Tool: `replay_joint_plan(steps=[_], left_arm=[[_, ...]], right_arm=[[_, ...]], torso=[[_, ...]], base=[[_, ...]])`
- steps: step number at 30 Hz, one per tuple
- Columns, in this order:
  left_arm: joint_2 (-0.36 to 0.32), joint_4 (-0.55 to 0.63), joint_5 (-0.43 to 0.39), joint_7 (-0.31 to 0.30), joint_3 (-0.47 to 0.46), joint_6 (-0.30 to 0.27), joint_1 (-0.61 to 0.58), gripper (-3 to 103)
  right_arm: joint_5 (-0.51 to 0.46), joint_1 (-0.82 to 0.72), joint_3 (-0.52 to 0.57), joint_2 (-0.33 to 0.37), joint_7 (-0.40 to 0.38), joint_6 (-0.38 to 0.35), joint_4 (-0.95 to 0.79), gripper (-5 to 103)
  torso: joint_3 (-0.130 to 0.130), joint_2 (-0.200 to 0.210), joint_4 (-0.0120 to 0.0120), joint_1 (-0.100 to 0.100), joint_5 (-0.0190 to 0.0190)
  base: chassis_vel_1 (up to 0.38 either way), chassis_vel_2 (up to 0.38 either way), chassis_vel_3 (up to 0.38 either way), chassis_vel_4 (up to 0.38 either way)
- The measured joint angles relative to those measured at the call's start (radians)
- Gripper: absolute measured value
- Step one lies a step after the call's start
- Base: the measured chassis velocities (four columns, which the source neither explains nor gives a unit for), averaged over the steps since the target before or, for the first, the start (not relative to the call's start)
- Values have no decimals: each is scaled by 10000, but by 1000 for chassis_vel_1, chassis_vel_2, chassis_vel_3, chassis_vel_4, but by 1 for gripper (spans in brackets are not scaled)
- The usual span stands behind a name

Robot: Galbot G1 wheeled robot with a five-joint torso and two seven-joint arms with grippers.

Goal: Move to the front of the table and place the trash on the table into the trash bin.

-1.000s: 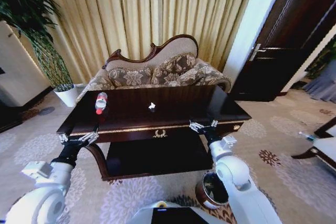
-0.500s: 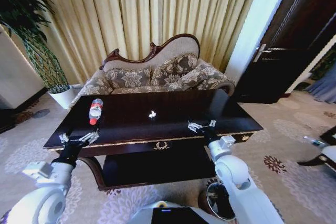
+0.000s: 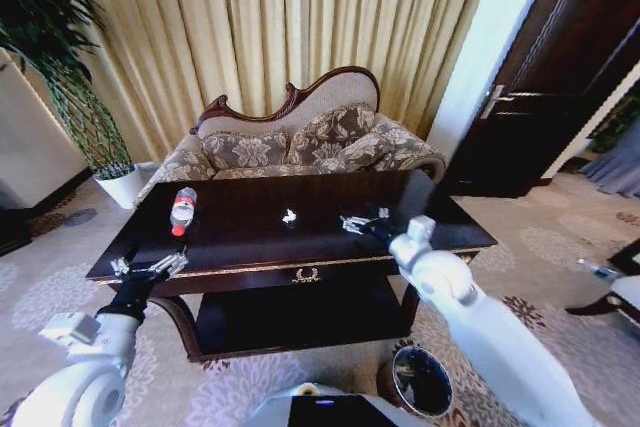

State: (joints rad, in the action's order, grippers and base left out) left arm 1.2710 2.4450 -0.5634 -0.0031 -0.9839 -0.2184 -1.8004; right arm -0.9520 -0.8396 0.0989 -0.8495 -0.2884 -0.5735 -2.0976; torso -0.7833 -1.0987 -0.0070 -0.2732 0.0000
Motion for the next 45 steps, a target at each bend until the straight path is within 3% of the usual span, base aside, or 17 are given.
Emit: replay_joint_plan(steps=[3, 4, 6, 12, 20, 30, 45], left_arm=[[17, 0, 20, -15, -16, -8, -48, 100], [17, 0, 20, -15, -16, -8, -48, 100], [24, 7, 28, -19, -61, -12, -95, 100], [54, 62, 30, -23, -113, -17, -159, 100], [158, 72, 97, -22, -79, -20, -168, 100], [191, 18, 125, -22, -95, -6, -131, 100], [233, 21, 160, -17, -48, 10, -127, 100]], right_arm=[[-1039, 1288, -1049, -270, -1449, -694, -13, 100], [-1039, 1288, -1049, -270, -1449, -694, -13, 100], [-1973, 2196, -1930, -782, -2685, -1128, 22, 100], [-2530, 3152, -3142, -1621, -3817, -1308, 439, 100], [-2734, 3600, -3600, -2442, -4513, -1358, 1311, 100], [-2950, 3497, -3590, -2920, -5554, -1335, 2079, 100], [-3269, 3311, -3432, -3214, -5749, -1270, 2042, 100]], torso=[[0, 0, -1, 1, 1], [0, 0, -1, 1, 1], [0, 0, 2, 0, -2], [0, 0, 1, 0, -1], [1, 0, 0, 0, -2], [1, 0, 0, 1, 0], [1, -1, 0, 1, 0]], base=[[0, 0, 0, 0], [0, 0, 0, 0], [0, 0, 0, 0], [0, 0, 0, 0], [0, 0, 0, 0], [0, 0, 0, 0], [0, 0, 0, 0]])
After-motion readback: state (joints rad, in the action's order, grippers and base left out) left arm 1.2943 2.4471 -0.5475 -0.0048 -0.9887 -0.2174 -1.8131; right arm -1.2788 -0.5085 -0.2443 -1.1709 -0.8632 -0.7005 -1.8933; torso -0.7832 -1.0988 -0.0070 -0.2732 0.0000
